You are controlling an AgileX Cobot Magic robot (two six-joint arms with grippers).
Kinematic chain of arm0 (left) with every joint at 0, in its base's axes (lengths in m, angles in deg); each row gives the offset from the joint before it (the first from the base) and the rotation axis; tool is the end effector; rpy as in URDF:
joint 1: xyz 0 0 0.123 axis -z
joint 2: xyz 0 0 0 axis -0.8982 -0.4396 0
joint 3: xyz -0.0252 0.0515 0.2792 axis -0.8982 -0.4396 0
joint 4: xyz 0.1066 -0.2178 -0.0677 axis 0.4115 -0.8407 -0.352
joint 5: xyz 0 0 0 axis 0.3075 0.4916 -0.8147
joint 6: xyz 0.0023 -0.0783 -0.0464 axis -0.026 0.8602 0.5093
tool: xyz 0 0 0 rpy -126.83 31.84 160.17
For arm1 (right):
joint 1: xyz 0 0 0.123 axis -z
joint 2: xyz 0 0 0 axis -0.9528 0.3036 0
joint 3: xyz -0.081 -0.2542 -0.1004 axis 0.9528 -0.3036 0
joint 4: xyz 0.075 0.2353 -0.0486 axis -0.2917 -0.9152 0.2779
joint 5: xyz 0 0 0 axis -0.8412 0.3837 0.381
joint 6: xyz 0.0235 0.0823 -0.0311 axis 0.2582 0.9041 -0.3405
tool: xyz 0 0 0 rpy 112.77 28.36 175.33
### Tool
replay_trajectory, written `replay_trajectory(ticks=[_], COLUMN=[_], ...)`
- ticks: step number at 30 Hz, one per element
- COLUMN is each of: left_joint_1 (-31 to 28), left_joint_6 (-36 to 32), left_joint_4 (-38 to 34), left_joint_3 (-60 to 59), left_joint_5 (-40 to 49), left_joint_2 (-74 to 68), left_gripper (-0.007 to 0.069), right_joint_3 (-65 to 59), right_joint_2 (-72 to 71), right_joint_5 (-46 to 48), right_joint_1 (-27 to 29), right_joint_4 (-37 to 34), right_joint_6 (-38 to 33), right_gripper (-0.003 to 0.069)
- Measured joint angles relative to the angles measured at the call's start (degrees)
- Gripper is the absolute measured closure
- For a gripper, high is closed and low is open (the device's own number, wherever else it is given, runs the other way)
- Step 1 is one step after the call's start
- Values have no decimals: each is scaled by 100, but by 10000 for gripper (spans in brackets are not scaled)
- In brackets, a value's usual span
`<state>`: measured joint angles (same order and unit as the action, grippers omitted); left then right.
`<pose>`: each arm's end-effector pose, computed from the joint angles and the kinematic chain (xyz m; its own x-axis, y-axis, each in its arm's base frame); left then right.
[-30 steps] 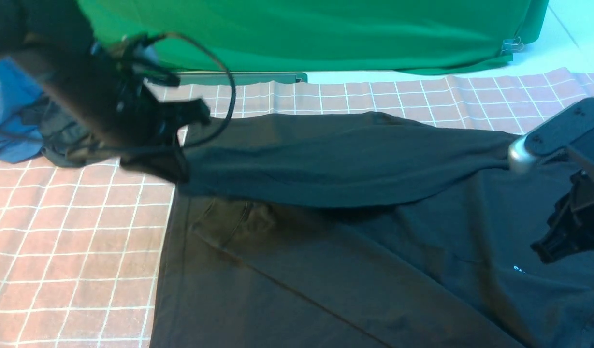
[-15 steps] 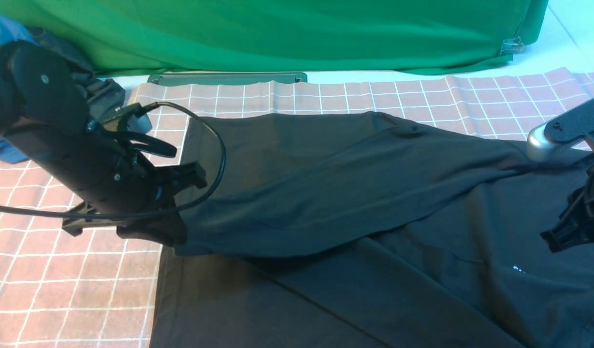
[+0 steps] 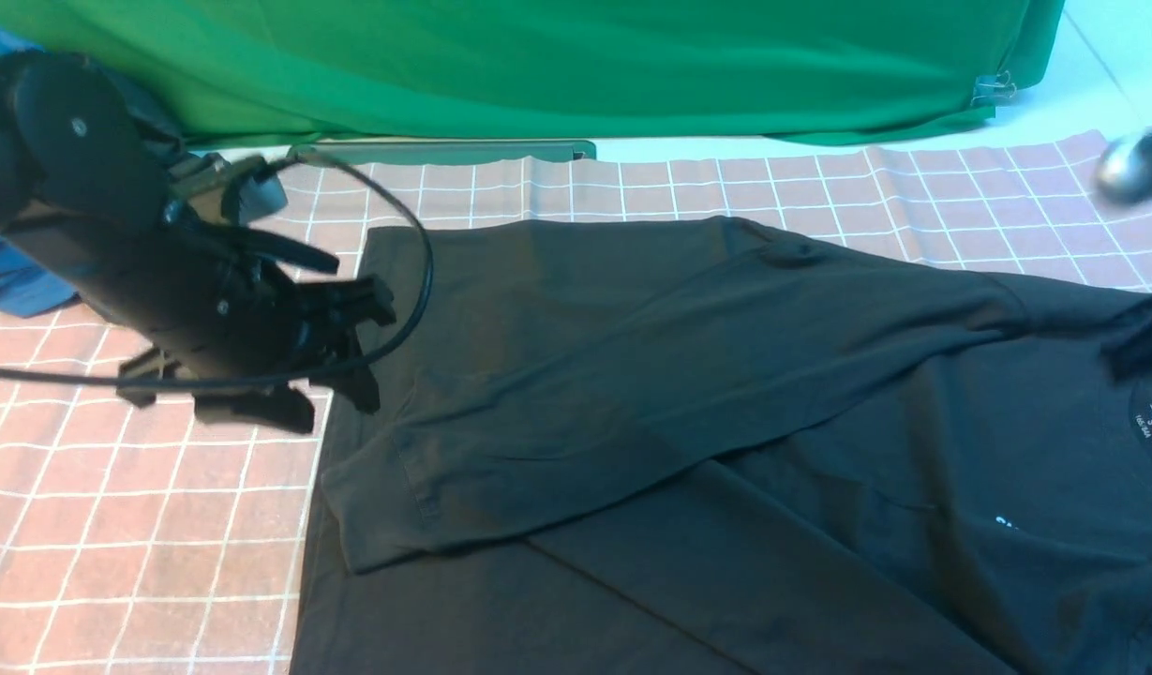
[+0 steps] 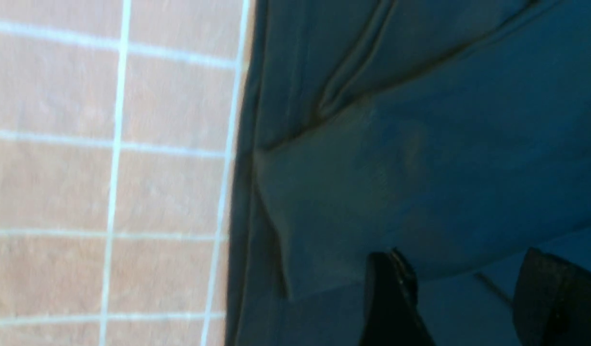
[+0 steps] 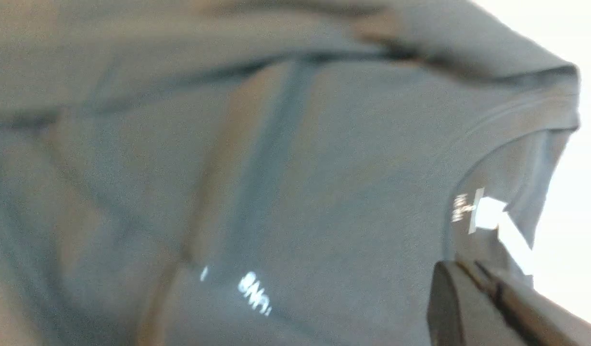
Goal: Fold a long-sleeved shirt over a pink coffee tablecloth.
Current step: 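Fold the left side of the dark shirt inward over its body with the left gripper, then grasp the near edge of the shirt at its hem and shoulder corners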
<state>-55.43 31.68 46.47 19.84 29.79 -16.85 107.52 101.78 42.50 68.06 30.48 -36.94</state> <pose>0.2953 -0.0621 0.2676 -0.9459 -0.2151 -0.2430 -0.1402 0.9462 -0.2916 0.2563 0.0108 0.3051 -0.8270 -0.1676 -0.5366 -0.1132 0.9846 -0.1331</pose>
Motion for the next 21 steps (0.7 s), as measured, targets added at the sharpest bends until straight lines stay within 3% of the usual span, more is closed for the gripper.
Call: replay_trajectory(ticks=[3,4,5,6,8,12,18,21], left_joint_1=[0,0,0,0,0,0,0,0], left_joint_6=[-117,-303,-303,-547,-700,-757,-880,-885], left_joint_4=[-100,-199,-215,-366,-464,-479,-479,-485], left_joint_3=[167,214,219,233,233,233,233,233], left_joint_5=[0,-1,-1,-7,-1,12,38,38], left_joint_2=[0,0,0,2,7,7,7,7], left_gripper=[384,461,461,552,598,614,614,614], right_joint_3=[396,530,550,695,814,1055,1605,1898], right_joint_2=[354,623,665,1018,1438,2225,3279,3665], right_joint_5=[216,300,300,304,232,-46,-547,-697], right_joint_1=[649,938,938,1211,1375,1490,1491,1428], right_joint_4=[-862,-1319,-1319,-1718,-1901,-2001,-2208,-2321], right_joint_6=[-517,-775,-775,-950,-1007,-1012,-829,-829], right_gripper=[625,625,625,624,617,556,294,208])
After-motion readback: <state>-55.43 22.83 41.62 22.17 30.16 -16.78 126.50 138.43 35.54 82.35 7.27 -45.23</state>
